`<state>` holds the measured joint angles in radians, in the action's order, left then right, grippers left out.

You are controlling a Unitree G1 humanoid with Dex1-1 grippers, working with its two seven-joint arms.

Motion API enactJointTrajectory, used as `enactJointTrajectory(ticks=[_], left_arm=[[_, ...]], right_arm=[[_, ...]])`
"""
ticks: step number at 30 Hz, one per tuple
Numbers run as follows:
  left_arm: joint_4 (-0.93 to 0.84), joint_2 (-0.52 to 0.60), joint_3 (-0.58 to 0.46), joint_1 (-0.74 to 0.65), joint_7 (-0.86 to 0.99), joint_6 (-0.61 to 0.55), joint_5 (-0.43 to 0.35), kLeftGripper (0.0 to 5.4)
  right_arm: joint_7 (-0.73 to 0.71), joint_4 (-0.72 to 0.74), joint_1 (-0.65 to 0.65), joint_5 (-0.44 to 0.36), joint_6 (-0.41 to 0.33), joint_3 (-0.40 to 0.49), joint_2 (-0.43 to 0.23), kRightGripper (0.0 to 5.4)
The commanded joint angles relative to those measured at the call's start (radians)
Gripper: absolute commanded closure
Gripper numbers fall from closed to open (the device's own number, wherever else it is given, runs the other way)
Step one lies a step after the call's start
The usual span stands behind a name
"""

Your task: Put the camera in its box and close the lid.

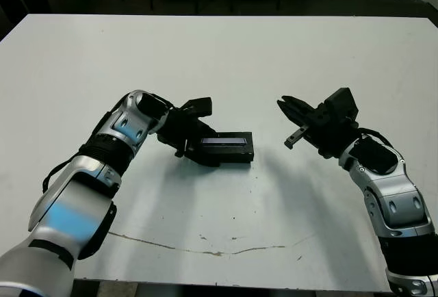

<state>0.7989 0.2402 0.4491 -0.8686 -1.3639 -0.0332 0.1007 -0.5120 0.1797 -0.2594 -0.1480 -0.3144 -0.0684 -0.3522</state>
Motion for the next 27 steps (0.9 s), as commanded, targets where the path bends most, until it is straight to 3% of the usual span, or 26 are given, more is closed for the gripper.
enactJointTrajectory(ticks=[1,7,13,21,27], left_arm=[[-0.027,-0.052,0.05,0.046,0.005,-0.015,0.03,2.21],[0.007,-0.007,0.026,0.081,0.016,0.107,0.025,1.13],[0.041,0.028,-0.015,0.1,-0.01,0.102,-0.017,0.06],[-0.039,0.131,-0.08,0.171,-0.009,0.154,-0.063,0.01],[-0.238,0.253,-0.154,0.27,-0.009,0.052,-0.127,0.01]], right_arm=[[-0.001,0.0,0.014,0.0,-0.016,-0.002,-0.006,5.4],[0.004,0.004,0.018,0.01,-0.009,-0.005,-0.008,5.4],[0.008,0.012,0.021,0.008,-0.021,-0.005,-0.007,5.4],[0.007,0.007,0.021,-0.004,-0.022,-0.002,0.002,5.4],[0.007,0.006,0.022,0.002,-0.013,-0.005,0.001,5.4]])
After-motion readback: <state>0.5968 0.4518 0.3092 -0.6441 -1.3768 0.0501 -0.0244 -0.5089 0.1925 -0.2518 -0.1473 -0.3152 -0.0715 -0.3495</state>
